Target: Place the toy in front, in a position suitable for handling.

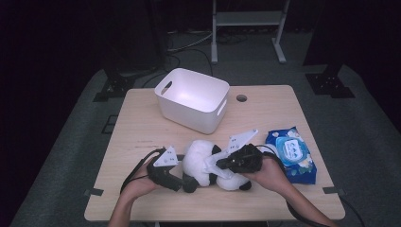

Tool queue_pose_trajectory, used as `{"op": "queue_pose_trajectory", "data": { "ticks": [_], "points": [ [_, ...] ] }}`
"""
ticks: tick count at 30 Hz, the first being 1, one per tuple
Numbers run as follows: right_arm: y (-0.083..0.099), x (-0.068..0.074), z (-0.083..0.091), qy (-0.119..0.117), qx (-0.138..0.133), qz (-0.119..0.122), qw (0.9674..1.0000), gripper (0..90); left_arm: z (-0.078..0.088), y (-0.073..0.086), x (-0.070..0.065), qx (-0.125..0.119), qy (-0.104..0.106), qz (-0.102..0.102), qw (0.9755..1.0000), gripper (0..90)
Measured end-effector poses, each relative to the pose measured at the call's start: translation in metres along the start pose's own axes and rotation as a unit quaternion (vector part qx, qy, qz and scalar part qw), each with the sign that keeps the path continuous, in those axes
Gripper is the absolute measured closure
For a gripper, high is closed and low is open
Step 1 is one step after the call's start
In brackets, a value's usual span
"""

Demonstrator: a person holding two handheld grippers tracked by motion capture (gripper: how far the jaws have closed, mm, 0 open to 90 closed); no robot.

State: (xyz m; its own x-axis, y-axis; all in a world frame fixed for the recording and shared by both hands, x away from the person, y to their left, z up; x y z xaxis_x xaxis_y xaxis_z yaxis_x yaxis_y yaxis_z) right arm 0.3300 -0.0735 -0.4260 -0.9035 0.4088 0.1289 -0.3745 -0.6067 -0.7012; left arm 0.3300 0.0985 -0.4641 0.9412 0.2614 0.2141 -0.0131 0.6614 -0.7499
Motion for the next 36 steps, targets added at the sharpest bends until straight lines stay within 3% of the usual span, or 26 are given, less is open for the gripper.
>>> {"op": "queue_pose_trajectory", "data": {
  "ticks": [12, 20, 25, 36],
  "points": [
    [0.027, -0.011, 0.033, 0.017, 0.0, -0.02, 0.9997, 86.2, 0.0, 0.001, 0.0, 0.007, -0.001, -0.004, 1.0, 19.5],
    [0.049, -0.014, 0.044, 0.016, -0.008, -0.043, 0.9989, 86.1, -0.001, 0.001, 0.0, 0.008, -0.001, -0.005, 1.0, 19.4],
    [0.046, -0.009, 0.04, 0.006, -0.015, -0.04, 0.9991, 86.1, -0.001, 0.0, 0.0, 0.008, 0.0, -0.005, 1.0, 19.3],
    [0.02, 0.009, 0.009, -0.022, -0.01, -0.009, 0.9997, 86.0, -0.002, 0.0, -0.001, 0.007, 0.002, -0.003, 1.0, 19.2]
  ]
}}
Point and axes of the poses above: each handheld gripper's, and its own axes: z roughly backward along the jaws, y roughly out of its underside, x roughly to its left, the point moved 8 cm from there along -z, roughly forward along the jaws, and after that the axes turned 10 degrees about -z, right-handed, at the moved point
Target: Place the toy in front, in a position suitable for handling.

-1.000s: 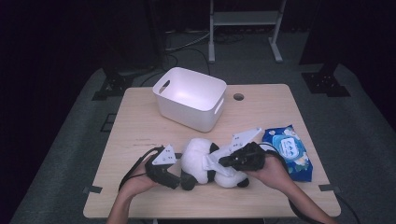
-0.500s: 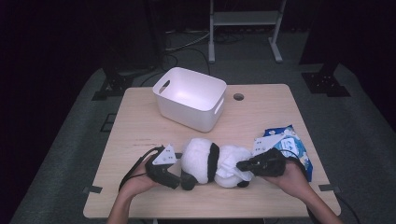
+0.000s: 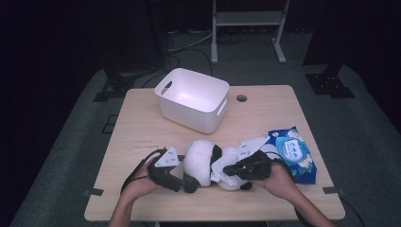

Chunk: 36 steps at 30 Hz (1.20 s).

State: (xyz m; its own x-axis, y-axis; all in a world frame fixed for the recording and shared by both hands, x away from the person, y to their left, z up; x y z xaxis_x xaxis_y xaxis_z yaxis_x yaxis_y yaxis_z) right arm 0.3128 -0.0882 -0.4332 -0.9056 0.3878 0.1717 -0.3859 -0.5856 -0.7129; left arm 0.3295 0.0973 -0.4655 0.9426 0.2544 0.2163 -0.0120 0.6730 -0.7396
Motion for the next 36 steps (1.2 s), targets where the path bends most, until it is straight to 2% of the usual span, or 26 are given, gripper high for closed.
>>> {"op": "queue_pose_trajectory", "data": {
  "ticks": [8, 14, 18, 26, 36],
  "points": [
    [-0.018, 0.007, -0.022, -0.012, 0.005, 0.013, 0.9998, 86.0, -0.001, -0.002, -0.003, -0.002, 0.007, -0.002, 1.0, 19.3],
    [-0.03, 0.01, -0.027, -0.018, -0.005, 0.016, 0.9997, 86.0, -0.001, -0.003, -0.006, -0.003, 0.013, -0.006, 0.9999, 19.3],
    [-0.033, 0.009, -0.028, -0.012, 0.001, 0.024, 0.9996, 86.0, -0.001, -0.003, -0.005, -0.003, 0.012, -0.005, 0.9999, 19.3],
    [-0.029, -0.007, -0.012, 0.016, 0.002, 0.019, 0.9997, 86.0, 0.0, -0.002, -0.005, -0.002, 0.011, -0.006, 0.9999, 19.4],
    [-0.01, -0.031, 0.019, 0.049, 0.001, -0.014, 0.9987, 85.9, 0.0, -0.002, -0.004, -0.002, 0.01, -0.005, 0.9999, 19.6]
  ]
}}
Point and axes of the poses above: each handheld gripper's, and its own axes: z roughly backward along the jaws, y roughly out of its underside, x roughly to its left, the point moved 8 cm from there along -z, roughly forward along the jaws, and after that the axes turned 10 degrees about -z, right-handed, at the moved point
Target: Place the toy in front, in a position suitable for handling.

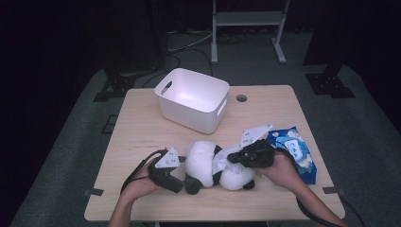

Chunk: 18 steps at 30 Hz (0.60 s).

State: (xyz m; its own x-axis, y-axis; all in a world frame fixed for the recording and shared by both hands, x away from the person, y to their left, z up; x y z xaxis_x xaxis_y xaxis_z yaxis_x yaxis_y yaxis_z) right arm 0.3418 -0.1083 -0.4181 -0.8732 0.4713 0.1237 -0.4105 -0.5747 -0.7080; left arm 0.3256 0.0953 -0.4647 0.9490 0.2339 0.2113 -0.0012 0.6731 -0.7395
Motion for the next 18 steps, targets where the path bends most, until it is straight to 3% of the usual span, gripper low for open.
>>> {"op": "queue_pose_trajectory", "data": {
  "ticks": [10, 18],
  "points": [
    [0.023, -0.02, 0.019, 0.012, -0.007, -0.038, 0.9992, 85.8, -0.001, 0.001, 0.0, 0.001, 0.001, 0.001, 1.0, 19.6],
    [0.027, -0.018, 0.016, -0.004, -0.01, -0.046, 0.9989, 85.7, 0.009, -0.002, 0.005, -0.008, -0.009, 0.003, 0.9999, 19.6]
  ]
}}
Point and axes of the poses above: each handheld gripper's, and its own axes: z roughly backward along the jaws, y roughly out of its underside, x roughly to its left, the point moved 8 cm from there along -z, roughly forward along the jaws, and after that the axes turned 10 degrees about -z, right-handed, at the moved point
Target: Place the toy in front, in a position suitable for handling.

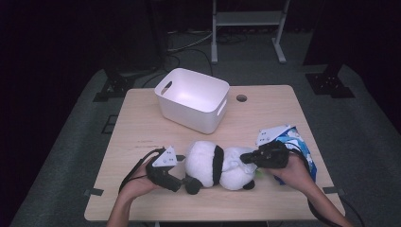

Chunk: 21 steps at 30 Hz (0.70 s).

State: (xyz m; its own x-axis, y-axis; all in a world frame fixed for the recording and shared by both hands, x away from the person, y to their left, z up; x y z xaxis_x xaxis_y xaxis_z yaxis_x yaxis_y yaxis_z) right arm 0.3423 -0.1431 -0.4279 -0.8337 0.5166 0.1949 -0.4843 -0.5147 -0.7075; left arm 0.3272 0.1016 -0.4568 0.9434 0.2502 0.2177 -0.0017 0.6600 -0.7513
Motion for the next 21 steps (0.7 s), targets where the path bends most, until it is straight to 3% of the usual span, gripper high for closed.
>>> {"op": "queue_pose_trajectory", "data": {
  "ticks": [7, 14, 21],
  "points": [
    [0.007, 0.007, -0.003, -0.018, 0.0, -0.001, 0.9998, 85.8, 0.005, -0.006, 0.003, -0.012, -0.013, 0.001, 0.9998, 19.6],
    [0.02, 0.016, -0.005, -0.031, 0.002, 0.001, 0.9995, 85.9, 0.0, -0.012, 0.001, -0.012, -0.006, -0.001, 0.9999, 19.5],
    [0.028, 0.022, -0.005, -0.041, -0.001, 0.0, 0.9992, 85.9, 0.004, -0.027, -0.004, -0.027, 0.001, -0.013, 0.9996, 19.5]
  ]
}}
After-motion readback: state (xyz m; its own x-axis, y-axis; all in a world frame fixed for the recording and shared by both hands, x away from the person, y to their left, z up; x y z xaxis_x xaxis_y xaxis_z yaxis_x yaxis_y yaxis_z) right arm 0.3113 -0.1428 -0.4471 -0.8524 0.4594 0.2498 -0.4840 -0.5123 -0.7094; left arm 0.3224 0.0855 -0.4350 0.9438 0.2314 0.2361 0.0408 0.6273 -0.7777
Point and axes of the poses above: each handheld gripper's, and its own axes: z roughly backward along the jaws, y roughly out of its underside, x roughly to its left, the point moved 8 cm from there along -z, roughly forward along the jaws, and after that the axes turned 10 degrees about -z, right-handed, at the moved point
